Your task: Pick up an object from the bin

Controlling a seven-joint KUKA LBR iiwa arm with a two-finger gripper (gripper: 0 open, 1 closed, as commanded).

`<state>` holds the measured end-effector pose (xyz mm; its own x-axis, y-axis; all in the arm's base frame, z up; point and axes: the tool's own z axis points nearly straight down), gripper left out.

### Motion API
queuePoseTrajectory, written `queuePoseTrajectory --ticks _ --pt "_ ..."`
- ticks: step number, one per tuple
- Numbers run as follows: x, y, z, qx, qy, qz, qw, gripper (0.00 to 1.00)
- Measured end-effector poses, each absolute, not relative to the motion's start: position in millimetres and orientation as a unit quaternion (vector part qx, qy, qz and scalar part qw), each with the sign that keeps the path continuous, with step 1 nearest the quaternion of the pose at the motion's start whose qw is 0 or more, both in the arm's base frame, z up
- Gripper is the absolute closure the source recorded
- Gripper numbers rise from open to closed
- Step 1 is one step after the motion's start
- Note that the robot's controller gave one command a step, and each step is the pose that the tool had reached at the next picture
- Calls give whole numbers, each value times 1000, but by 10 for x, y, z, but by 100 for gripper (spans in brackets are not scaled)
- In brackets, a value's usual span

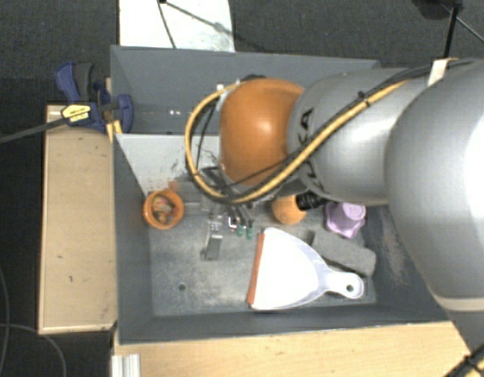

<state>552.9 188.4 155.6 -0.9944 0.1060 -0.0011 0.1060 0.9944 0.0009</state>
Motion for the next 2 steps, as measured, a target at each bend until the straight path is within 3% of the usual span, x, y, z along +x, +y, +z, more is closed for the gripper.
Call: queuePoseTrajectory --ticks 1,2 --pt "5436 1478 1801 62 998 0 2 0" --pt "5178 1072 1727 31 1000 1 2 0"
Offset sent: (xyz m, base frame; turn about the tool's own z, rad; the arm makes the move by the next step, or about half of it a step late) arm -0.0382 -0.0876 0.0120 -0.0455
